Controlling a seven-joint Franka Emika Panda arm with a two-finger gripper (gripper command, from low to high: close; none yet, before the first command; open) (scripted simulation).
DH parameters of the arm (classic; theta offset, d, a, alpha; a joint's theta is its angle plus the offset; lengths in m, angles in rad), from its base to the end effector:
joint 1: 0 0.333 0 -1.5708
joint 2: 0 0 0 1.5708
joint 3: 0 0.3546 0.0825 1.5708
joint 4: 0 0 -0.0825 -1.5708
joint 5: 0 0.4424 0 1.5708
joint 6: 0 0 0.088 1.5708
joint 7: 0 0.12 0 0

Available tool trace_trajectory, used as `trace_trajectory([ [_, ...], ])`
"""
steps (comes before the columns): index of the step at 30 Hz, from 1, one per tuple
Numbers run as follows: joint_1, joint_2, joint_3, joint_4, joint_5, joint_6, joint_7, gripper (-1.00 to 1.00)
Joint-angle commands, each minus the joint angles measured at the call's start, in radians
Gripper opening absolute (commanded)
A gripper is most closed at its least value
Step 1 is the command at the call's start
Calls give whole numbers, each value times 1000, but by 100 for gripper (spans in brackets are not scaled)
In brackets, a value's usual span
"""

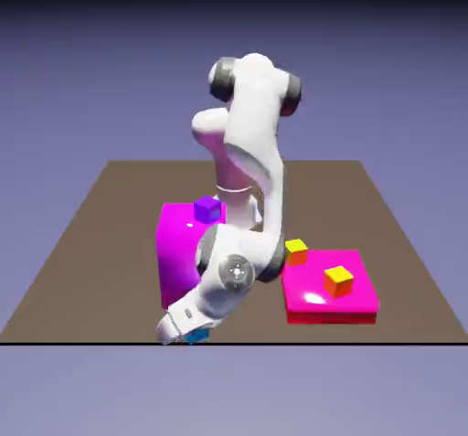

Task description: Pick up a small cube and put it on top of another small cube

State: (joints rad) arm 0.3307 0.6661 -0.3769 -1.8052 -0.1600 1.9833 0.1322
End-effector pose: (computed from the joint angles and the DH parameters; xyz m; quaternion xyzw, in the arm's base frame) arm 0.6541 -0.0362 0.1492 0.9575 -0.0277 -0.2130 0.1927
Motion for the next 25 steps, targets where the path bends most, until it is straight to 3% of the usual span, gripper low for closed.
trace_trajectory([
  [1,11,-36,34,-34,-45,21,-24,-100],
  [16,177,-580,537,-543,-679,318,-403,-100],
  [21,162,-452,498,-542,-858,434,-302,-100],
  [22,162,-452,498,-542,-858,435,-302,100],
  [25,172,-524,526,-552,-783,383,-358,100],
])
